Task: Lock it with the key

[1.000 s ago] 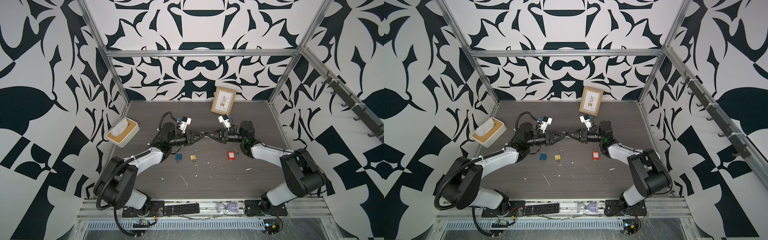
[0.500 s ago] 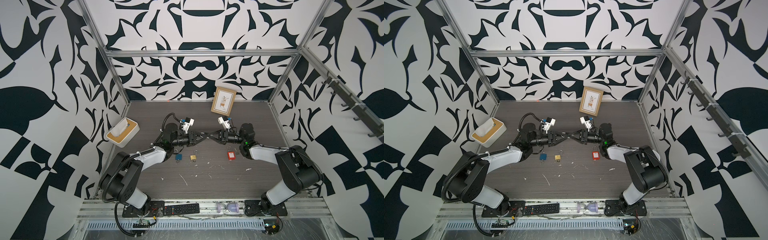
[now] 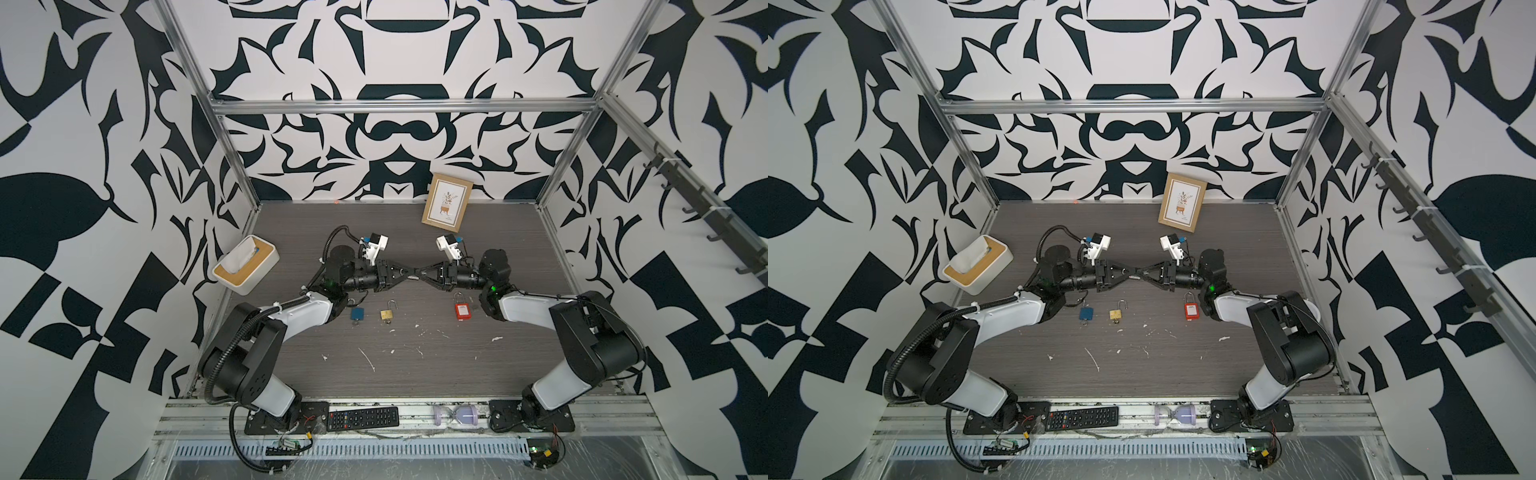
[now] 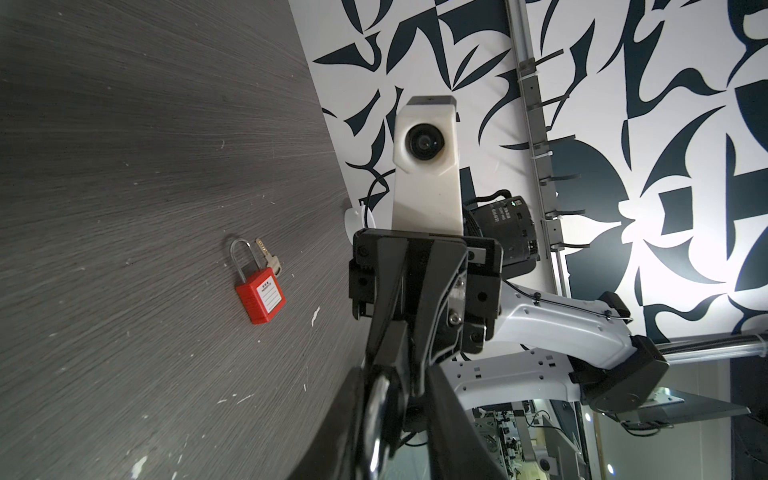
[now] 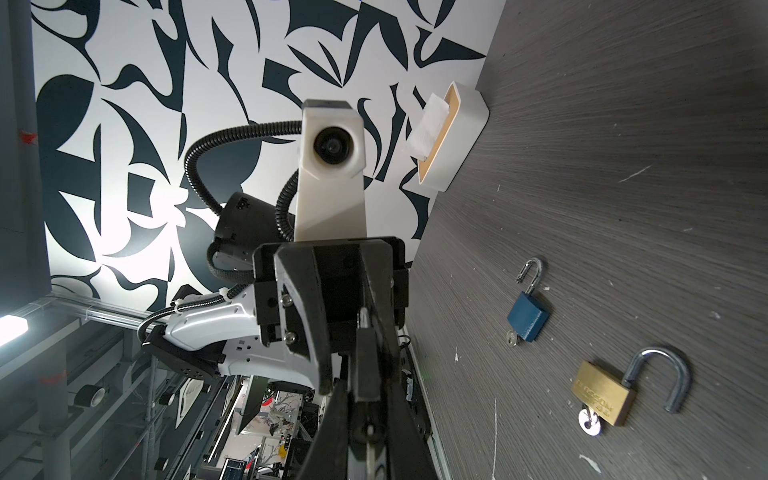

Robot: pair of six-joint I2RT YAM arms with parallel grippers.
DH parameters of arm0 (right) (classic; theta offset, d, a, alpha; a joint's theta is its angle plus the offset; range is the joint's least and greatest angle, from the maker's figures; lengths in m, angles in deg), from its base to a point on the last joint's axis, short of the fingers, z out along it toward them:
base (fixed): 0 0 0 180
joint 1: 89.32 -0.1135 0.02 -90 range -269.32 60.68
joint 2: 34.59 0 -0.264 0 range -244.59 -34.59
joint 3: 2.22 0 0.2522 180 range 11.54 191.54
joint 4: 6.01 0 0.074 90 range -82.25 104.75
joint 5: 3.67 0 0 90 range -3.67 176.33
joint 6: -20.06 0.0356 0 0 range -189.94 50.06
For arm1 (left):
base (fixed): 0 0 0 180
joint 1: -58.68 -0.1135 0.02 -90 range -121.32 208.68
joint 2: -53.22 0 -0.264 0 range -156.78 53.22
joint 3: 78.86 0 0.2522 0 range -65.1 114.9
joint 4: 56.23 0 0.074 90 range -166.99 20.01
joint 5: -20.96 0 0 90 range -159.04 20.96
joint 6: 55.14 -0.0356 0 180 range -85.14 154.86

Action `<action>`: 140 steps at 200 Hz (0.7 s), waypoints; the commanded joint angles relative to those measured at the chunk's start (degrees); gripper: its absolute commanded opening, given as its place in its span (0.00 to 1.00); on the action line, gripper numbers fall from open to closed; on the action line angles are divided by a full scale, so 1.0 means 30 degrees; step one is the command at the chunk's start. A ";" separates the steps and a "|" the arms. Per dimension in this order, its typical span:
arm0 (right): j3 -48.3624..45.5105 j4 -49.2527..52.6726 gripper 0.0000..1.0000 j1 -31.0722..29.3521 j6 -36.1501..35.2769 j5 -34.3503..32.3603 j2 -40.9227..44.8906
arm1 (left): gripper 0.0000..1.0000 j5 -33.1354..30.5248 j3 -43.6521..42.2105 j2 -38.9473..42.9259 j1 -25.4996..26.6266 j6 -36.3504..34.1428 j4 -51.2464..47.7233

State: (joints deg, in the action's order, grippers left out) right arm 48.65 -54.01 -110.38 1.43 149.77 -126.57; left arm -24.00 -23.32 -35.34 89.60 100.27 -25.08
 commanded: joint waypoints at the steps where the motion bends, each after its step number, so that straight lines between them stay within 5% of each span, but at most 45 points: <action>1: 0.0024 -0.1398 0.00 -0.0012 -0.0061 0.0207 0.0483 | 0.25 0.0471 0.0487 -0.0523 0.0259 0.0373 0.0992; 49: -0.0025 -0.2779 0.00 -0.0015 0.0685 0.0141 -0.0207 | 0.15 0.0573 0.0625 -0.1048 0.0566 0.0669 0.1531; 74: -0.0079 -0.3253 0.00 0.0040 0.1081 0.0097 -0.0349 | 0.00 0.0574 0.0605 -0.0989 0.0575 0.0695 0.1614; 103: -0.0715 -0.3076 0.23 0.0938 0.1140 -0.0885 0.0349 | 0.00 0.0651 0.0518 -0.0831 0.0452 0.0509 0.1628; 114: -0.1166 -0.2945 0.49 0.1463 0.1035 -0.1343 0.1052 | 0.00 0.0871 0.0542 -0.0792 0.0312 0.0447 0.1583; 140: -0.1983 0.1322 0.58 0.2762 -0.1540 -0.2268 0.3912 | 0.00 0.1384 0.0606 -0.0651 0.0054 0.0379 0.1483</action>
State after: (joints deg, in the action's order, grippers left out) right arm 43.97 -57.59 -105.13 3.90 146.71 -123.67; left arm -22.43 -22.80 -37.39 90.23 102.11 -21.87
